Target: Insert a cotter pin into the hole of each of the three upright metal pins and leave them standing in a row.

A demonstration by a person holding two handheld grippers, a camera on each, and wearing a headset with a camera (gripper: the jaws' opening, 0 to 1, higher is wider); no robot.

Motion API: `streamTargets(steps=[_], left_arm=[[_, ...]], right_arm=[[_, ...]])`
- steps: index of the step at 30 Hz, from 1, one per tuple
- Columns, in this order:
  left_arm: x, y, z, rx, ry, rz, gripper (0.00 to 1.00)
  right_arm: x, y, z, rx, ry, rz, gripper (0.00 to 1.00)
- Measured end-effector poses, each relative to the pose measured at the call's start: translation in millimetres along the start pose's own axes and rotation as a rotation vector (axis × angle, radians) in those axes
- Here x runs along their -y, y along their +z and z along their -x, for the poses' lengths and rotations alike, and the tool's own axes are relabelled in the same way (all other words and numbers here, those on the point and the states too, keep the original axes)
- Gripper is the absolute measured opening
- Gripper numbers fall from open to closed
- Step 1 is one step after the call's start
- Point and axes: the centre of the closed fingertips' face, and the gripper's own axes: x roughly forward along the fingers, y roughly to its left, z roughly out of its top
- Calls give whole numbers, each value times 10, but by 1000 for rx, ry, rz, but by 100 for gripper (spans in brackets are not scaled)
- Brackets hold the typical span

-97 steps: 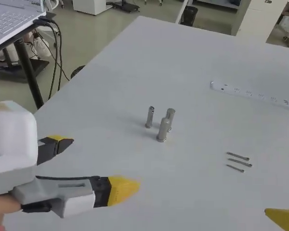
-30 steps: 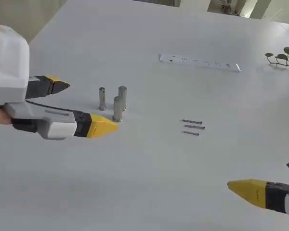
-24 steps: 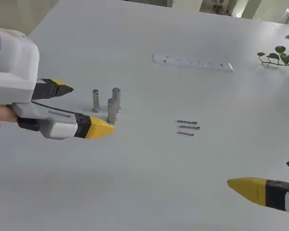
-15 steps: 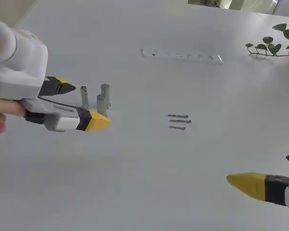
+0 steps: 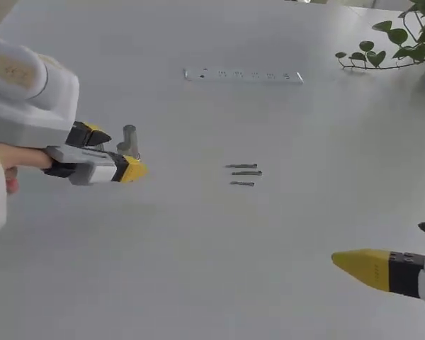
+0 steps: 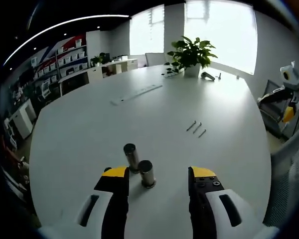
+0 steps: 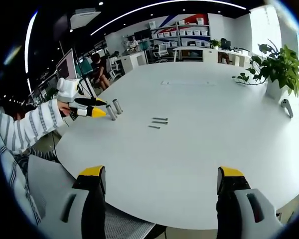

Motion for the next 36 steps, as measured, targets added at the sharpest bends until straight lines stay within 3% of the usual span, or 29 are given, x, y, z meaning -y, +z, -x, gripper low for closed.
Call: streamTargets(steps=[9, 14, 25, 30, 31, 36], left_arm=[[-47, -72, -177, -44, 11, -29, 40], [-134, -100, -234, -74, 68, -80, 27], [-203, -152, -305, -83, 71, -43, 13], [-210, -141, -290, -78, 67, 15, 10], [-195, -141, -297, -69, 60, 65, 10], [-200, -131, -303, -57, 57, 36, 10]], right_arm=[[7, 65, 2, 0, -3, 12, 91], [3, 71, -1, -4, -5, 11, 91], [7, 41, 13, -6, -8, -1, 91], [-10, 26, 15, -7, -4, 0, 91], [-21, 21, 13, -8, 2, -5, 91], [-54, 17, 6, -1, 15, -15, 91]])
